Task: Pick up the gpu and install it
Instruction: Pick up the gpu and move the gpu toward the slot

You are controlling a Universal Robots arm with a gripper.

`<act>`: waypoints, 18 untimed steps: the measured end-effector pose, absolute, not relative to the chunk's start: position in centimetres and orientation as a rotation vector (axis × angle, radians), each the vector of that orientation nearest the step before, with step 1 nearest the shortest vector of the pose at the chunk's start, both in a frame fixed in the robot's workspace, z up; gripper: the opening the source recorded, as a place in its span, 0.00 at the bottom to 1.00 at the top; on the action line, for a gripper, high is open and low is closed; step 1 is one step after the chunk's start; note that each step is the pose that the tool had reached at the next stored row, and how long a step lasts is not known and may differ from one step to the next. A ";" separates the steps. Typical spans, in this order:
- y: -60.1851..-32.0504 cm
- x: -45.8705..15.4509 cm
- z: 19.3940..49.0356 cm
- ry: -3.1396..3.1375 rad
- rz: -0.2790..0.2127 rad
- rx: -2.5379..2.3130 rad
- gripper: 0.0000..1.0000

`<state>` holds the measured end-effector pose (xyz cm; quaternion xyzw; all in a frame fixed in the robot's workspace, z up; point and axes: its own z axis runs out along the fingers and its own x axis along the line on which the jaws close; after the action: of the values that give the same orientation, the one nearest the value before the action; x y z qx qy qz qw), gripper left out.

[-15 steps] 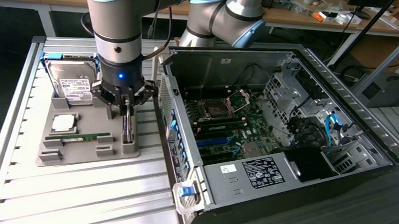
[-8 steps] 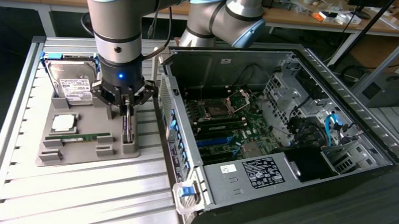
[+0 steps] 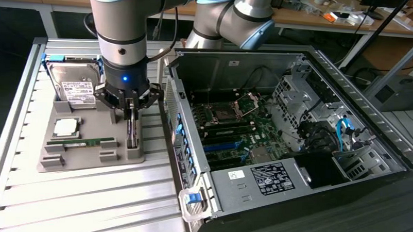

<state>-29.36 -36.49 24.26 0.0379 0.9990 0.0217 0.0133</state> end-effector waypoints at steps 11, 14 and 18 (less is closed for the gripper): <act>-36.5 -29.3 24.8 3.112 0.067 0.118 0.27; -36.5 -29.3 25.2 3.112 0.067 0.118 0.27; -36.5 -29.3 25.7 3.112 0.067 0.118 0.27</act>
<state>-29.33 -36.49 25.71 0.0379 0.9990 0.0215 0.0132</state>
